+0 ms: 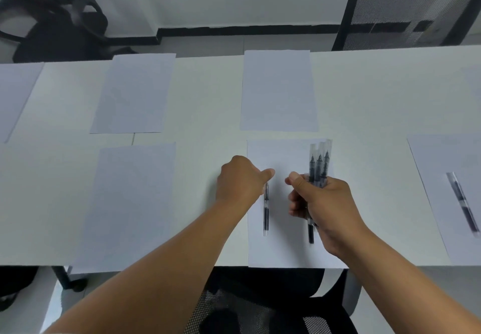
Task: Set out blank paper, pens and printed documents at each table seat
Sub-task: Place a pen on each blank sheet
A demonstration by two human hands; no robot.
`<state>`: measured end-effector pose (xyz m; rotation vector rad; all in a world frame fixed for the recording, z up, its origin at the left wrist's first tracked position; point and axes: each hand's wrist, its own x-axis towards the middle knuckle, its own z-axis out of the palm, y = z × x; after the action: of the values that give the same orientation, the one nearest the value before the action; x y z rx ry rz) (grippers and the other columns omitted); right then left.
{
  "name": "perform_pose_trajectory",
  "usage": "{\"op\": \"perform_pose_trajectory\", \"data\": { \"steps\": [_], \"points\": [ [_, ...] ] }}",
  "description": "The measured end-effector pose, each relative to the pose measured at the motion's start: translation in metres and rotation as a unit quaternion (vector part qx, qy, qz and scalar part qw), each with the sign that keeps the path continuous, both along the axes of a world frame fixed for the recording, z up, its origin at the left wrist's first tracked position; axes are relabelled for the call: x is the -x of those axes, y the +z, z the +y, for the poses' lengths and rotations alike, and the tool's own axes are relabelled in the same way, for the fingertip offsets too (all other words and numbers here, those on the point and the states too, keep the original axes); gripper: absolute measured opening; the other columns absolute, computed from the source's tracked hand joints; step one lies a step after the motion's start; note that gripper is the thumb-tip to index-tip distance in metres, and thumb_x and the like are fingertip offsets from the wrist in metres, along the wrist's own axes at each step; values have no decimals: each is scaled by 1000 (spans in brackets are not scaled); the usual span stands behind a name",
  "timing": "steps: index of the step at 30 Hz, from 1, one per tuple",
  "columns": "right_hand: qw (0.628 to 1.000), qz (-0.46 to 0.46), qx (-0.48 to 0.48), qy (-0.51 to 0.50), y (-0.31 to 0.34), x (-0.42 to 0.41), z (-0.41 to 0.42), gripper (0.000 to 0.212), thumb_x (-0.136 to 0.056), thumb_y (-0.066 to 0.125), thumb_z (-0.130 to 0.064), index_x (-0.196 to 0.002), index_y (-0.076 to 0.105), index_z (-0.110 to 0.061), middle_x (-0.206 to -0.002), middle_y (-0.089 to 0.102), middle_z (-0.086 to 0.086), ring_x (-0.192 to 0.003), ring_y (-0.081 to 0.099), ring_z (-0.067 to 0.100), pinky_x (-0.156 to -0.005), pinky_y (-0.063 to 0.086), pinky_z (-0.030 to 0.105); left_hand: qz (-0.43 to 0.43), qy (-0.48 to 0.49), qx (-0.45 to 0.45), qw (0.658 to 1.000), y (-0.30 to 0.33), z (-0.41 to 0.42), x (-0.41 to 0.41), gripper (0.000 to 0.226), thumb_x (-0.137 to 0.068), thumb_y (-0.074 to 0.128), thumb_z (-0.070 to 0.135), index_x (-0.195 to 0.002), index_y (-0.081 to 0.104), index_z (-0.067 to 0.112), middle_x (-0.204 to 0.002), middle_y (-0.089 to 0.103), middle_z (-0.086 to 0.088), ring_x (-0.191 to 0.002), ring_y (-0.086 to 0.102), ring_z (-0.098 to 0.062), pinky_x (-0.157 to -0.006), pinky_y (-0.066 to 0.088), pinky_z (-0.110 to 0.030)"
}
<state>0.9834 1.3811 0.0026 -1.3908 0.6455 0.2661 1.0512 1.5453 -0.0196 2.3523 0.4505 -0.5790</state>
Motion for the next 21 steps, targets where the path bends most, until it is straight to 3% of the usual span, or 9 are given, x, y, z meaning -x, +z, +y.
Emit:
{"op": "perform_pose_trajectory", "data": {
  "steps": [5,8,10,12,17,21],
  "points": [
    [999,-9,35,34,20,-3,-3,28,-99,79,-32,-100,79,-4,-63,52,8,-53,49,19,-75,69,43,-25,5,19,999,35,1,2,45,-94,77,49,-62,70,19,-54,72,14,-50,64,-6,-55,44,-24],
    [997,-14,54,54,35,-7,-5,33,-99,77,-34,-102,73,0,-65,42,4,-57,42,22,-71,65,35,-50,23,32,998,66,4,5,42,-95,77,48,-66,70,19,-57,75,13,-58,70,-9,-56,45,-25],
    [997,-17,50,64,46,-8,-5,23,-99,73,-27,-97,69,-5,-68,42,5,-58,41,21,-66,61,32,-65,37,35,997,88,7,10,43,-96,77,47,-66,69,17,-59,76,10,-62,74,-14,-55,44,-24],
    [997,-19,31,74,58,-9,-3,11,-99,67,-16,-102,71,-6,-67,46,2,-56,43,18,-63,55,33,-76,51,39,995,109,13,17,46,-96,77,45,-62,65,16,-61,77,7,-66,77,-21,-56,46,-25],
    [991,-49,10,121,102,-7,12,23,-99,55,-6,-115,71,-10,-69,60,4,-57,52,17,-58,54,26,-125,99,39,986,170,35,46,52,-98,74,40,-56,55,16,-67,80,-1,-71,78,-25,-64,56,-31],
    [977,-87,15,192,137,-3,34,24,-101,51,-6,-118,65,-16,-87,81,8,-58,58,16,-65,58,31,-154,120,46,980,209,53,71,43,-99,72,36,-66,66,10,-71,81,-3,-81,80,-26,-83,66,-44]
  ]
}}
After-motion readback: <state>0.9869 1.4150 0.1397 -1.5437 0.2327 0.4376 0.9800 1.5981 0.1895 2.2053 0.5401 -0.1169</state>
